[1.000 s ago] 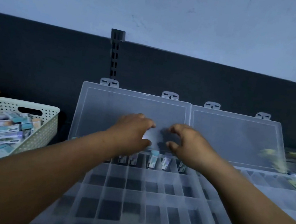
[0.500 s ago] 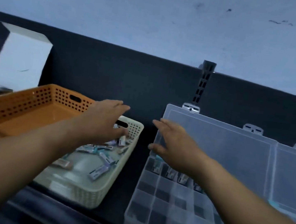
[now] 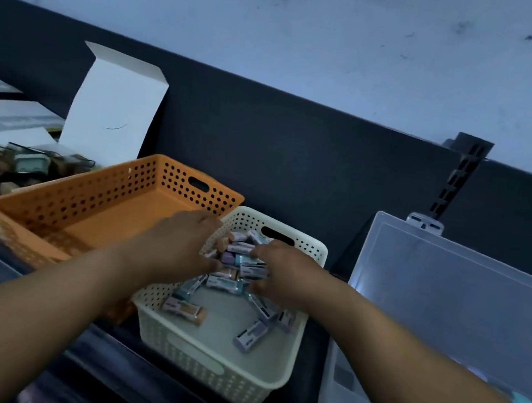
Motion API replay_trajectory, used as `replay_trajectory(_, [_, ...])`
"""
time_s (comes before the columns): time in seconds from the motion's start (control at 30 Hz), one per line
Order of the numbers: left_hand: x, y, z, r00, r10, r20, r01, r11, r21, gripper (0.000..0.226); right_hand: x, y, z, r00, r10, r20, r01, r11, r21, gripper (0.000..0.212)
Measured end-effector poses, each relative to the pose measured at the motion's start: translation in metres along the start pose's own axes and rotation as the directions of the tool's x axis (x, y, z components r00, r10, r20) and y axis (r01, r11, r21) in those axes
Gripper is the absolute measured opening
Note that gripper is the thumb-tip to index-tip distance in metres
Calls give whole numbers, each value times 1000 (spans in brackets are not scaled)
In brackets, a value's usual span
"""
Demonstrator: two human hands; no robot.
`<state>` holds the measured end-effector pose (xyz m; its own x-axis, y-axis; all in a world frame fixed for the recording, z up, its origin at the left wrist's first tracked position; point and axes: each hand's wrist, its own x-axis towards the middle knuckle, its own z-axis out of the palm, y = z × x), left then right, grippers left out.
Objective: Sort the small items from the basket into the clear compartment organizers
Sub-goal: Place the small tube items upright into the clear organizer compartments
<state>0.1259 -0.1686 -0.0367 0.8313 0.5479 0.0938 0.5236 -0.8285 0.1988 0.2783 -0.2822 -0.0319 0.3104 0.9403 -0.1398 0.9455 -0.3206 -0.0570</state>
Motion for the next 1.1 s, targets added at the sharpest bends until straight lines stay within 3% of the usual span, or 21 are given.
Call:
replay_trajectory(0.1, [2, -1, 3, 1000, 16, 14, -16, 1000, -13, 78, 15, -6, 2, 999, 21, 35, -17, 994, -110, 16])
replay_trajectory(0.37, [5, -5, 5, 999, 42, -11, -42, 999, -19, 76, 30, -8, 6, 985, 105, 138, -85, 986, -143, 18])
replay_trajectory(0.5, [6, -6, 7, 999, 32, 16, -31, 999, -37, 78, 23, -5, 1, 977, 97, 189, -98, 995, 0, 24])
replay_trajectory(0.73, [2, 0, 2, 997, 53, -61, -54, 998, -18, 66, 17, -8, -3, 971, 91, 221, -117, 988, 105, 32])
replay_trajectory(0.83, [1, 0, 1, 988, 69, -138, -72, 997, -14, 60, 15, -7, -2, 981, 92, 170, -120, 979, 162, 26])
replay_trajectory(0.97, [1, 8, -4, 961, 86, -264, -102, 994, -49, 48, 6, 1, -9, 987, 113, 113, -149, 905, 399, 21])
replay_trajectory(1.03, [2, 22, -8, 970, 41, -238, -77, 987, -141, 46, -3, 8, -14, 991, 117, 60, -131, 837, 531, 19])
replay_trajectory(1.1, [2, 37, -11, 990, -68, -121, 14, 917, -400, 40, -15, 12, -21, 993, 119, 3, -89, 725, 683, 17])
